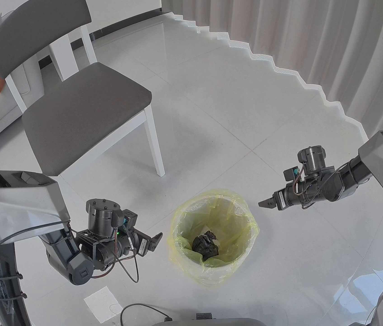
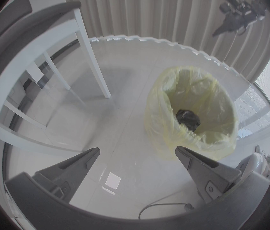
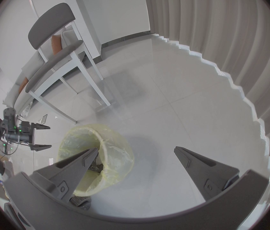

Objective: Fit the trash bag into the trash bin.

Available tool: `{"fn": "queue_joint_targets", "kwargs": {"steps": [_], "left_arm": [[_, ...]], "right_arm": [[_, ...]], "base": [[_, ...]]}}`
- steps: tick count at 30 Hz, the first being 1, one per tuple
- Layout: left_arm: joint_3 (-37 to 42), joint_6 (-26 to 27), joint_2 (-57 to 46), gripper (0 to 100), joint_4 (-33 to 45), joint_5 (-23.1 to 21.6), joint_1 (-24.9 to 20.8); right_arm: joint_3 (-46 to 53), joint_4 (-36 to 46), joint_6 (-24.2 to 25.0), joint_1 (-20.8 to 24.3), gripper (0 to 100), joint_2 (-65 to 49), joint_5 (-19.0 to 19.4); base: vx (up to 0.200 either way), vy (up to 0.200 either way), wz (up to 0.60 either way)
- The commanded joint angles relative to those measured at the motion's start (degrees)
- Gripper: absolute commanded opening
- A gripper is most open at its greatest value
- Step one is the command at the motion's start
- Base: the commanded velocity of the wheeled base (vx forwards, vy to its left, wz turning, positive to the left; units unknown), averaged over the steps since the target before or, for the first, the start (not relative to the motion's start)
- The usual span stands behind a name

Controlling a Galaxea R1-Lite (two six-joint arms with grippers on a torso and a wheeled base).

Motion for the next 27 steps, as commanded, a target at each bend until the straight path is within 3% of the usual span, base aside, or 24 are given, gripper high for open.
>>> {"fn": "queue_joint_targets", "kwargs": {"steps": [1, 11, 25, 26, 27], "left_arm": [[2.7, -0.1, -0.2, 100, -2.4, 0.0, 0.8], [4.8, -0.1, 1.6, 100, -6.5, 0.1, 0.8], [4.8, 0.0, 1.4, 100, -6.5, 0.4, 0.7], [4.8, 0.1, 1.4, 100, -6.5, 0.4, 0.7], [4.8, 0.1, 1.3, 100, -6.5, 0.5, 0.7]], "right_arm": [[3.4, -0.5, -2.8, 0.5, 100, 2.5, 1.3], [4.2, -0.6, -2.8, 4.1, 100, 2.7, 3.0], [3.7, -3.5, -2.9, 4.9, 100, 4.9, 3.5], [3.6, -3.8, -2.9, 4.9, 0, 4.9, 3.5], [3.5, -4.0, -2.8, 4.9, 0, 4.9, 3.5]], "base": [[0.000, 0.000, 0.00], [0.000, 0.000, 0.00], [0.000, 0.000, 0.00], [0.000, 0.000, 0.00], [0.000, 0.000, 0.00]]}}
